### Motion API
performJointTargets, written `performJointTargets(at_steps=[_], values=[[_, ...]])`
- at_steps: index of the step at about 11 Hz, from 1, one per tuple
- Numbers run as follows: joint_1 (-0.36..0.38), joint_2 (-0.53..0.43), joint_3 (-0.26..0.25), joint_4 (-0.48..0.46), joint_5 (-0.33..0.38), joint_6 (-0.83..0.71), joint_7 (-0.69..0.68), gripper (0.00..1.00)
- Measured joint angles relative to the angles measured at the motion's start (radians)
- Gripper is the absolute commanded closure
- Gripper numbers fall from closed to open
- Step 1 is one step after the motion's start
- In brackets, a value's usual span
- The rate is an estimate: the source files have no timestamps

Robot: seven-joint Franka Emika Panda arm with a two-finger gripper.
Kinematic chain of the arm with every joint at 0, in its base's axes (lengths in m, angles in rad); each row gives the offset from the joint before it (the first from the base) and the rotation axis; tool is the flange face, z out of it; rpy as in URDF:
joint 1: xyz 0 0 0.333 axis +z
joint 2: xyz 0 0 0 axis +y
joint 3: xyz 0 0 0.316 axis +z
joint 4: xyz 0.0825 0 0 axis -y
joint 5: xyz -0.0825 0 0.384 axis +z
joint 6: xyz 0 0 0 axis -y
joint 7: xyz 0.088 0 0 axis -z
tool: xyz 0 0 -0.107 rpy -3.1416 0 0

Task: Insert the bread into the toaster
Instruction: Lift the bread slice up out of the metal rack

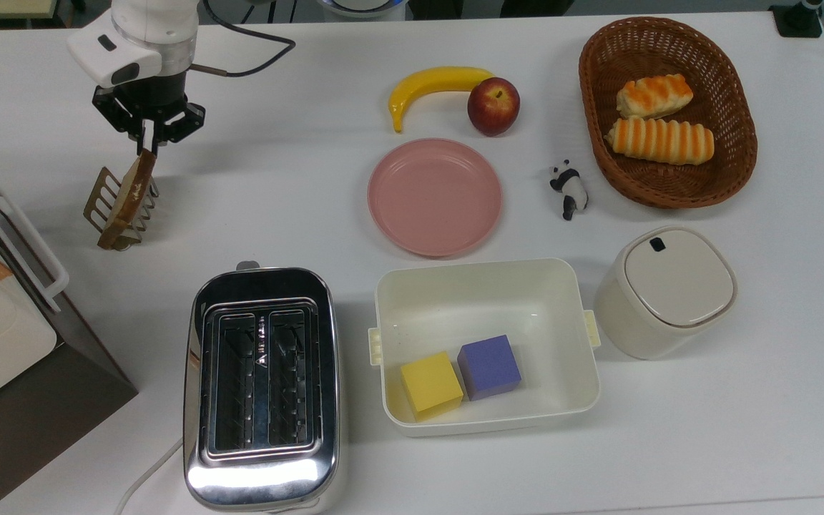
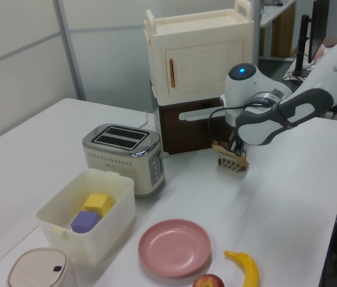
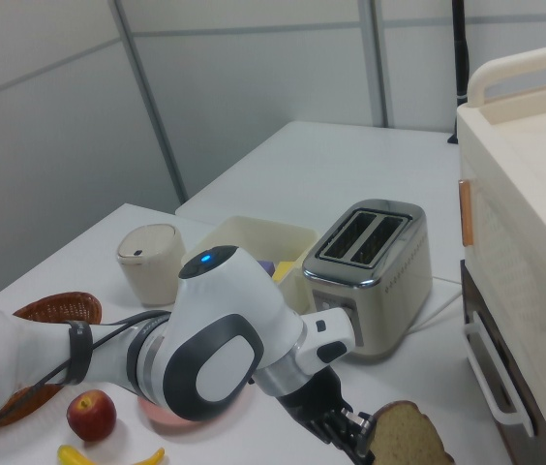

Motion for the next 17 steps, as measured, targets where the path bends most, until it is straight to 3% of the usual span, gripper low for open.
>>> performJointTargets(at_steps=[5,11,14,17], values=[[-0.001,-0.002,0.000,0.022,0.000,0.000,-0.003,0.94],[-0.009,-0.014,0.002,0.119,0.006,-0.009,-0.006,0.98],[0.032,-0.023,0.033,0.264,0.090,-0.168,-0.006,1.00],[0.076,-0.023,0.043,0.347,0.174,-0.196,-0.006,1.00]])
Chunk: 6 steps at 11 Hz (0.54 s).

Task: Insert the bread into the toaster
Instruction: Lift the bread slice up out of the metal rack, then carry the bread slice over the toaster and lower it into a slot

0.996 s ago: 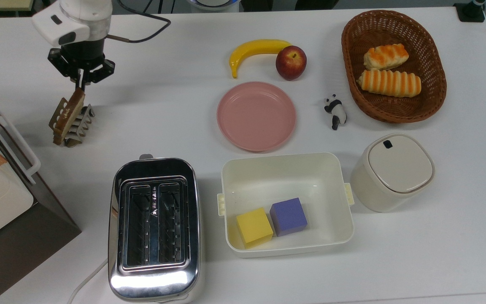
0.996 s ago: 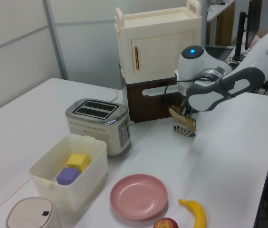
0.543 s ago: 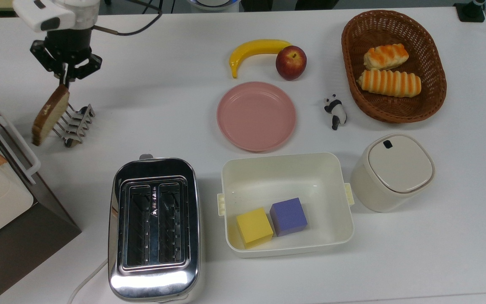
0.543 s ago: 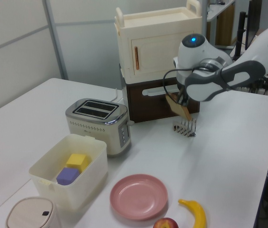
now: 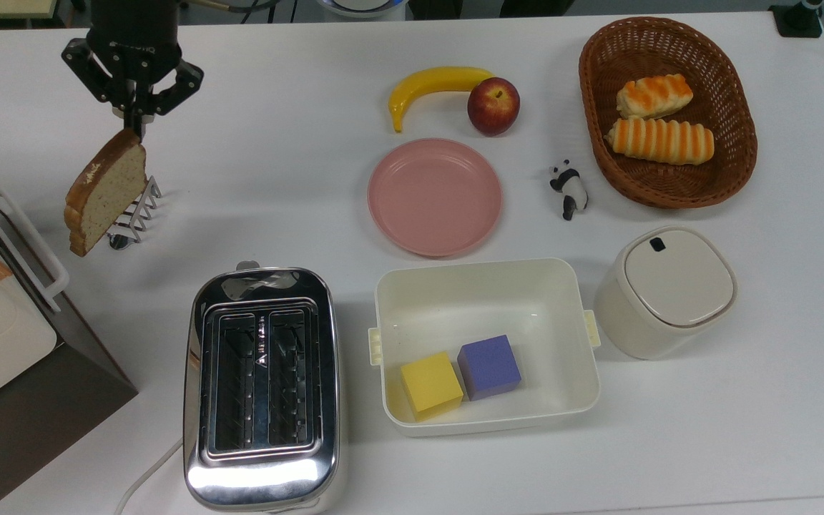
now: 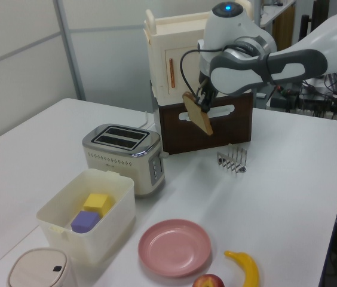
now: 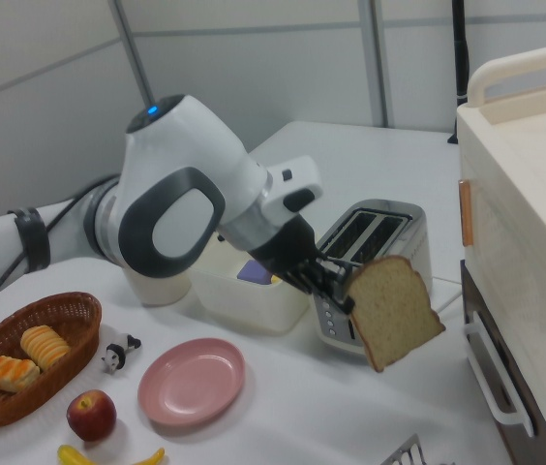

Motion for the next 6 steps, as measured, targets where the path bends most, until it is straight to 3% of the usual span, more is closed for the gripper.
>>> performJointTargets(at_steps=[3,6], values=[[0.033,0.022,0.001,0.071,0.083,0.000,-0.001,1.00],[0.085,0.072,0.004,0.163,0.102,0.000,-0.001,1.00]])
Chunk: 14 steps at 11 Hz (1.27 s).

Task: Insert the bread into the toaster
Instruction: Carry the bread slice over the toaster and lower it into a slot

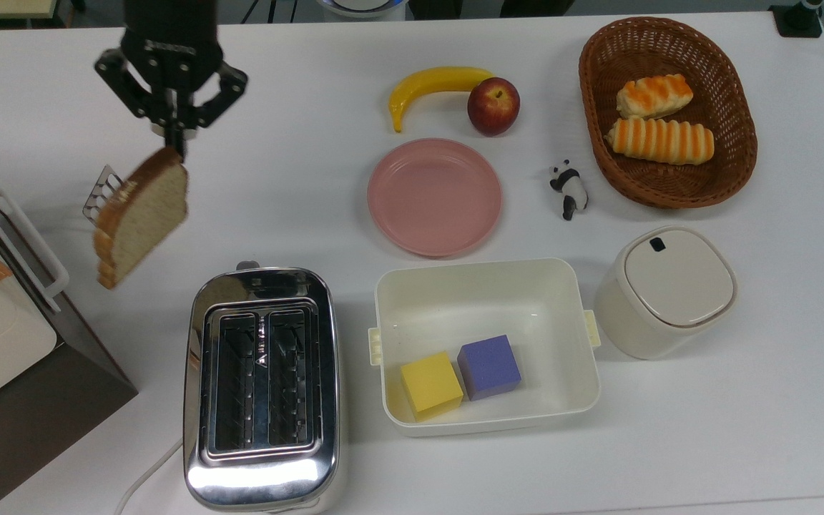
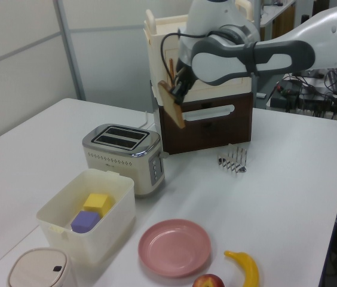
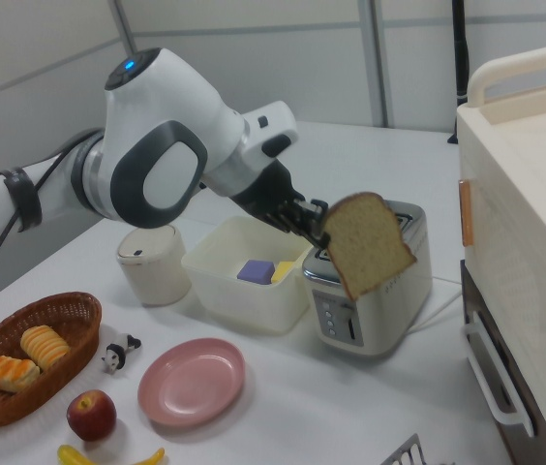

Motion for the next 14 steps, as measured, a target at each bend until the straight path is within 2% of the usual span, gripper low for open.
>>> performJointTargets(at_steps=[2,10,14], values=[[0.037,0.038,0.001,0.043,0.000,0.038,0.000,1.00],[0.076,0.200,0.048,0.077,0.000,0.438,-0.003,1.00],[0.079,0.221,0.063,0.086,0.000,0.445,-0.106,1.00]])
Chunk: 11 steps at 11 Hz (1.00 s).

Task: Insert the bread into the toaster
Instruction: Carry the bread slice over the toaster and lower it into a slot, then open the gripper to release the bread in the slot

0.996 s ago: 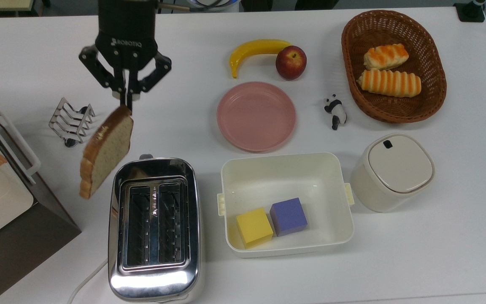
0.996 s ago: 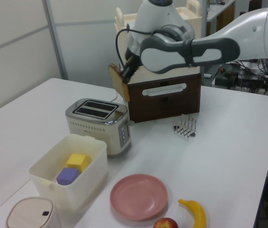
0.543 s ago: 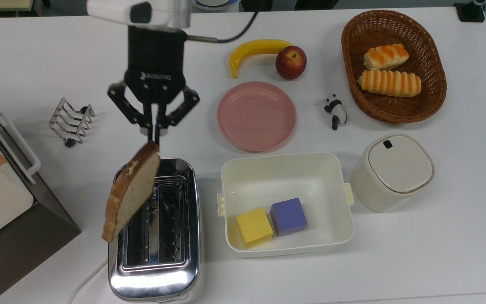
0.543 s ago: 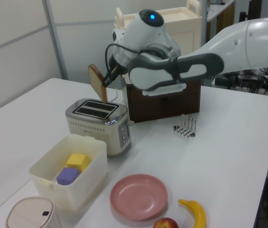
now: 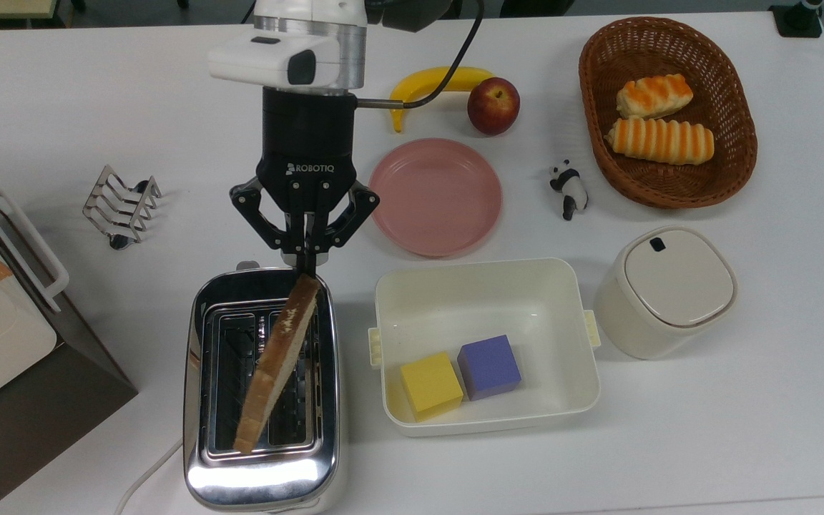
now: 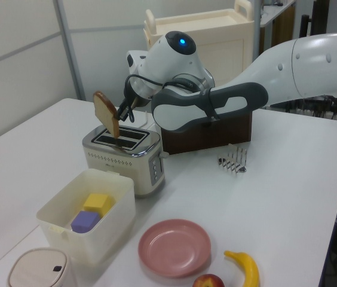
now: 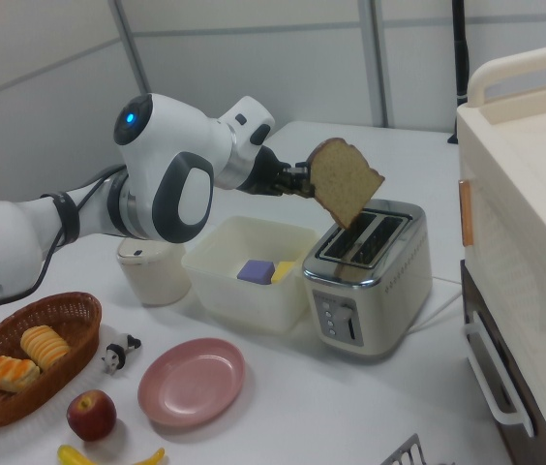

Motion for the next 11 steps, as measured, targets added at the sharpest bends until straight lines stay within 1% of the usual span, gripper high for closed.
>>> performJointTargets(at_steps=[2,4,5,7,8,9,11], values=[[0.000,0.002,0.005,-0.001,0.000,-0.015,-0.056,1.00],[0.000,0.007,0.005,-0.001,0.000,-0.081,-0.121,1.00],[0.000,0.009,0.006,-0.001,0.000,-0.093,-0.129,1.00],[0.000,0.013,0.008,-0.003,0.029,-0.108,-0.138,0.93],[0.000,0.014,0.008,-0.003,0.039,-0.132,-0.141,0.83],[0.000,0.014,0.008,-0.003,0.042,-0.156,-0.141,0.79],[-0.003,0.014,0.008,-0.003,0.043,-0.168,-0.141,0.77]])
